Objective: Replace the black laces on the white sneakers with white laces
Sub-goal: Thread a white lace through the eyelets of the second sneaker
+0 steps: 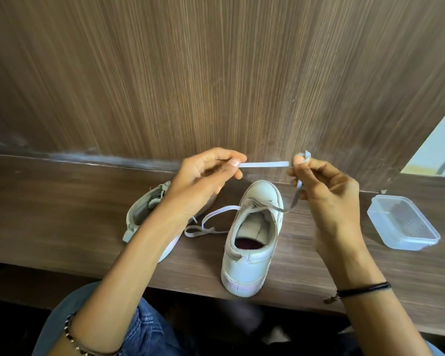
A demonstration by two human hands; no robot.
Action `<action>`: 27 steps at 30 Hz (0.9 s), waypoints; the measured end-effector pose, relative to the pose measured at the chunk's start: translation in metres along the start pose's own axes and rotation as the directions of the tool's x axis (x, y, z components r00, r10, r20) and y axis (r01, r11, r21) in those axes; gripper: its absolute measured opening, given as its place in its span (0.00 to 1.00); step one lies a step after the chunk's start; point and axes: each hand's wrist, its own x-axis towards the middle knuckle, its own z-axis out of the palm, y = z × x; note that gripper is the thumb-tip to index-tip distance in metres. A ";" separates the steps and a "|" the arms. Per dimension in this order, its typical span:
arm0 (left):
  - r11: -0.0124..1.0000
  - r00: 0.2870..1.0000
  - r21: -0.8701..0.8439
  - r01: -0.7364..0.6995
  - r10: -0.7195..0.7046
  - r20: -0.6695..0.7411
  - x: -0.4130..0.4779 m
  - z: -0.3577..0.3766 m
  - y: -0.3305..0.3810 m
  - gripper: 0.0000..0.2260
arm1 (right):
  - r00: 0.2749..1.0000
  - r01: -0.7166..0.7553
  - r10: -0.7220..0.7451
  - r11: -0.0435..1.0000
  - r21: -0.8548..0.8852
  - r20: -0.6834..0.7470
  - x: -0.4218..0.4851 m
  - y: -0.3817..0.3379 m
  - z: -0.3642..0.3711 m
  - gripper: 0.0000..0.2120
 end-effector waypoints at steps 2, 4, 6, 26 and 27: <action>0.997 0.997 -0.071 0.017 -0.022 -0.071 0.001 -0.005 -0.003 0.07 | 0.998 -0.020 0.019 1.000 -0.015 -0.066 0.003 0.006 -0.004 0.10; 0.977 0.988 -0.207 0.050 -0.079 -0.133 0.002 -0.007 -0.004 0.08 | 0.994 -0.051 0.047 0.998 -0.039 -0.097 0.004 0.010 -0.006 0.10; 0.919 0.980 -0.388 0.078 -0.142 -0.140 0.002 -0.005 0.000 0.08 | 0.992 -0.084 0.073 0.992 -0.094 -0.107 0.004 0.013 -0.006 0.09; 0.999 0.980 0.041 0.019 -0.027 0.199 -0.011 0.017 -0.004 0.06 | 0.873 0.031 0.357 0.638 -0.769 0.332 -0.016 -0.016 -0.024 0.07; 0.994 0.977 0.107 0.008 -0.031 0.210 -0.013 0.020 -0.009 0.05 | 0.875 0.016 0.362 0.642 -0.767 0.321 -0.014 -0.016 -0.026 0.06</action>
